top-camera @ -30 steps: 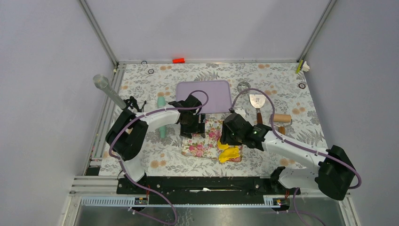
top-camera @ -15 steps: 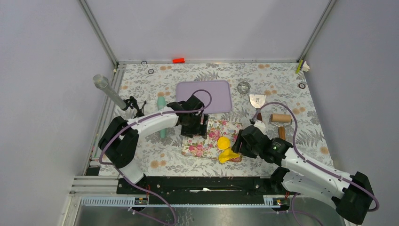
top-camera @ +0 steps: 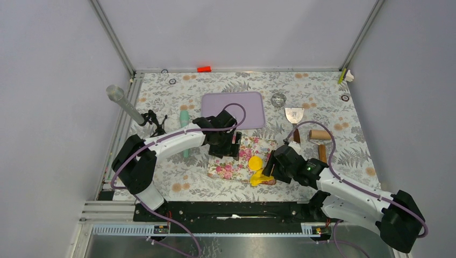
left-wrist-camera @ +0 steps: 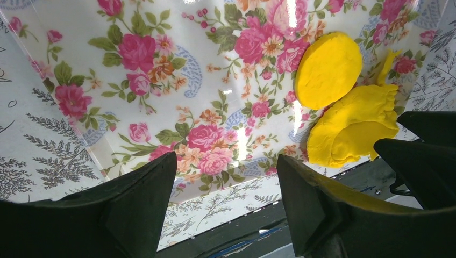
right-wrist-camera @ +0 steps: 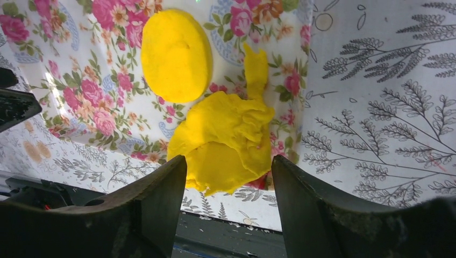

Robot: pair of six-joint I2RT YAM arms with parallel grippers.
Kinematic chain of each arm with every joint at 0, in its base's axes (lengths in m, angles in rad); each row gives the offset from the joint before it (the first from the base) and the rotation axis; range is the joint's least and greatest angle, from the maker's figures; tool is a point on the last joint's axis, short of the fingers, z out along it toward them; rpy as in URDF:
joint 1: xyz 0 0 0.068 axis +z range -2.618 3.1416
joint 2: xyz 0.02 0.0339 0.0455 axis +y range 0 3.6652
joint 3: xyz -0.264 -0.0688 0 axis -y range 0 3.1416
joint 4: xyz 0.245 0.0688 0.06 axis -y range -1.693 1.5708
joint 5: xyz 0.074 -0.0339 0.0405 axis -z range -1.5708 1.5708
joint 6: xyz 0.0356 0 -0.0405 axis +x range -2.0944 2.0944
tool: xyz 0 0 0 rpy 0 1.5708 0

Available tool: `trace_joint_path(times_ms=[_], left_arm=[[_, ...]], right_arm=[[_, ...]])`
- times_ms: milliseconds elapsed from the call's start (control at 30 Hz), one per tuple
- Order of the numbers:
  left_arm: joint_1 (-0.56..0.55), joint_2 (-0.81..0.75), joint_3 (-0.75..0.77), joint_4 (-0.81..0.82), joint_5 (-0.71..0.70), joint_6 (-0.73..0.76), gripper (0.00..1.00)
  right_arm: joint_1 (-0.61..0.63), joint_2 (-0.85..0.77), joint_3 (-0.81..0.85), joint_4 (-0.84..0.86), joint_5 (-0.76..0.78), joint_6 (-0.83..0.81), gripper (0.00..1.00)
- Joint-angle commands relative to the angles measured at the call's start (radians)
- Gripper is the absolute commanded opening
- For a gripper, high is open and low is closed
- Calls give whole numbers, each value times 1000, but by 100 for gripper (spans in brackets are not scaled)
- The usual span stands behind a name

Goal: Roll out the dumpling wrappers from the dough
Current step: Remove the dumpling wrapper from the work surface.

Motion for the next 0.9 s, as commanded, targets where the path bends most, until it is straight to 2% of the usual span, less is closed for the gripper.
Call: trace_joint_path(times_ms=[0,233,333,533,867], left_arm=[[0,-20,32,7,-18,15,76],[0,-19,26,8,-19,17,76],[0,-19,22,8,-20,20,76],[0,-18,23,8,-22,22,76],[0,-15,29,4,-23,27,76]], right_arm=[[-11,27,22,54,5,-14,67],[-22,133,27,77,23,-55,75],[-24,147,23,96,27,-59,74],[-24,157,22,111,22,-61,53],[-25,84,44,59,49,-55,32]])
